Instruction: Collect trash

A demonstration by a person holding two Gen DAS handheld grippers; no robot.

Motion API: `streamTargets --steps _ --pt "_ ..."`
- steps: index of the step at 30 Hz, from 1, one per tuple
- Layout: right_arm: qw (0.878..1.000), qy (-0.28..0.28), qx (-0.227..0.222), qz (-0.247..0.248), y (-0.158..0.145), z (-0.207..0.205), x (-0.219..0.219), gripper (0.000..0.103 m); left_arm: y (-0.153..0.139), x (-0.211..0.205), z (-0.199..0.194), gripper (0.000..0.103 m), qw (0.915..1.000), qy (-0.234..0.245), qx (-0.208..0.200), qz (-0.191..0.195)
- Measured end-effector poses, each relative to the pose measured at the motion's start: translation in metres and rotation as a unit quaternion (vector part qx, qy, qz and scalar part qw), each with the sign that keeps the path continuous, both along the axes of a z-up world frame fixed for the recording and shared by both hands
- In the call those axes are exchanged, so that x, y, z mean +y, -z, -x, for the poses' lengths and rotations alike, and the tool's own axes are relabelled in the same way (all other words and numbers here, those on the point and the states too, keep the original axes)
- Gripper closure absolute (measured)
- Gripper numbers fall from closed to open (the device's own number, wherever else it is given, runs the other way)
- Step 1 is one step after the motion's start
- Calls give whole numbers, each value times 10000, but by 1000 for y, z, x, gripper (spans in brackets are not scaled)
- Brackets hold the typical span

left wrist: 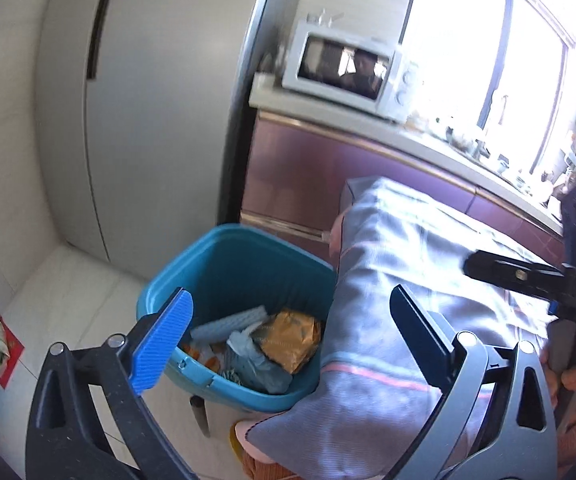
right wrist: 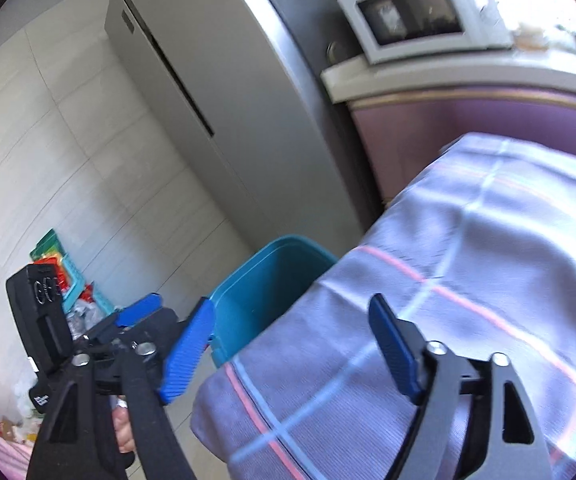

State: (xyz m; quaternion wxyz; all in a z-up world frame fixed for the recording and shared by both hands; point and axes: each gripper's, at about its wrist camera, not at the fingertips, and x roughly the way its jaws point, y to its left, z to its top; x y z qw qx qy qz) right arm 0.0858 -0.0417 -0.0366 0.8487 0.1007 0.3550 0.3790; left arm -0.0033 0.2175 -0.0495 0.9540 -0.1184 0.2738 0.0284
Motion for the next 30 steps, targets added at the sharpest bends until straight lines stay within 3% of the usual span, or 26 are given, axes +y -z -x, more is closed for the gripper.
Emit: streamTargets --steps 5,12,22,30 --pt "9958 640 -642 138 -12 36 -37 7 -16 -30 11 6 9990 -27 -316 -304" --pt "9797 1564 -1174 448 -18 71 -86 7 -39 -74 25 6 9940 66 -812 -728" --pt "9490 2582 -1696 631 -25 114 -139 7 -55 -125 39 6 9885 383 -1223 -801" --pt "9303 3057 -1898 712 -24 141 -165 7 -58 -149 47 6 9839 468 -1482 -887"
